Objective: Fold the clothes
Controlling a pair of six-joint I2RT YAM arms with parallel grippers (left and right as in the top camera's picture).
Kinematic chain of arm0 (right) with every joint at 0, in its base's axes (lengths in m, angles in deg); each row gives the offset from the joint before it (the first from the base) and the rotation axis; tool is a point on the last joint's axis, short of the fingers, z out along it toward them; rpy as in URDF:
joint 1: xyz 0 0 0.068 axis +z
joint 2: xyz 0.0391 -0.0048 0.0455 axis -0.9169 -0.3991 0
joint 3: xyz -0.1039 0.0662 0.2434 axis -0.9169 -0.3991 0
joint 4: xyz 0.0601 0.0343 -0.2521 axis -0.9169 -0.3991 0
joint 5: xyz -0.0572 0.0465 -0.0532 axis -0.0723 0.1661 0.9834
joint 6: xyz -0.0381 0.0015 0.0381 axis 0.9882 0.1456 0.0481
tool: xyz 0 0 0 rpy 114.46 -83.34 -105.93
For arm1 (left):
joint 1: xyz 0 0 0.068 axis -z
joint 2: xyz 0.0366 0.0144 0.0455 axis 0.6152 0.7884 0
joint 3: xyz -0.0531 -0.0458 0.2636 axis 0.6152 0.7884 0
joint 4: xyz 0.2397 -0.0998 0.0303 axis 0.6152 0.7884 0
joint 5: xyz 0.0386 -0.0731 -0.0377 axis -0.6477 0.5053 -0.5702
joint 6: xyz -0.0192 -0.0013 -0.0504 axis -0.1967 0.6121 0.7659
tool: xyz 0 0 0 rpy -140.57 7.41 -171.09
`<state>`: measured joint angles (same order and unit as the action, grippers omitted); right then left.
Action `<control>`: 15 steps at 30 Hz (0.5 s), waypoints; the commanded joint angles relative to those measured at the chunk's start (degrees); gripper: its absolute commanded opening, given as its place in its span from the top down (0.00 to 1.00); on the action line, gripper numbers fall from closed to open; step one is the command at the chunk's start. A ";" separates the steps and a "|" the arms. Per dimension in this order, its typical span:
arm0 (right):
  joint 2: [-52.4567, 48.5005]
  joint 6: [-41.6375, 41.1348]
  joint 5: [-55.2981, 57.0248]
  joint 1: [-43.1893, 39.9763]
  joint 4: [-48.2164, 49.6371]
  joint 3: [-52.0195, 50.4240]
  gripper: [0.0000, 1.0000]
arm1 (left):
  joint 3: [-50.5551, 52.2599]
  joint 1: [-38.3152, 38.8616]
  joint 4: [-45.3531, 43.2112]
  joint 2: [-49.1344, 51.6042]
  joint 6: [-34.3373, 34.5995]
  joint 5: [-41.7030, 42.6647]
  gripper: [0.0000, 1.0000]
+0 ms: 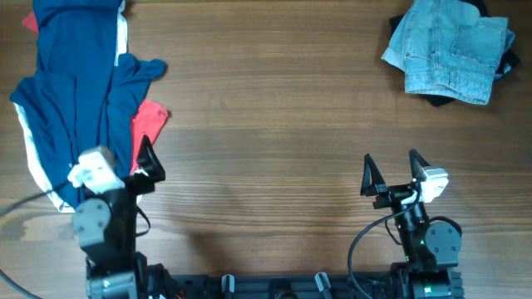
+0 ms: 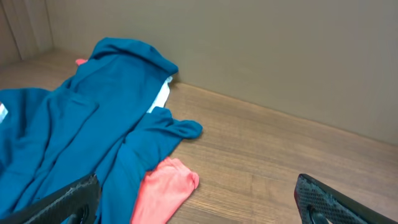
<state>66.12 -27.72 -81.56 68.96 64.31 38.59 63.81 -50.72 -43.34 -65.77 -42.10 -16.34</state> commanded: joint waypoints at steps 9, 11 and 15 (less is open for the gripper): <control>0.52 -0.57 1.16 0.20 0.17 -0.07 0.00 | 7.80 -1.38 -0.46 -12.76 -0.94 1.09 0.00; 0.52 -0.57 1.16 0.20 0.17 -0.07 0.00 | 7.80 -1.36 -0.37 -13.42 -0.94 1.09 0.00; 0.52 -0.57 1.16 0.20 0.17 -0.07 0.00 | 7.80 -1.36 -0.33 -15.52 -0.92 1.11 0.00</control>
<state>66.12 -27.72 -81.56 68.96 64.31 38.59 70.96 -51.63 -43.49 -79.15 -42.10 -16.12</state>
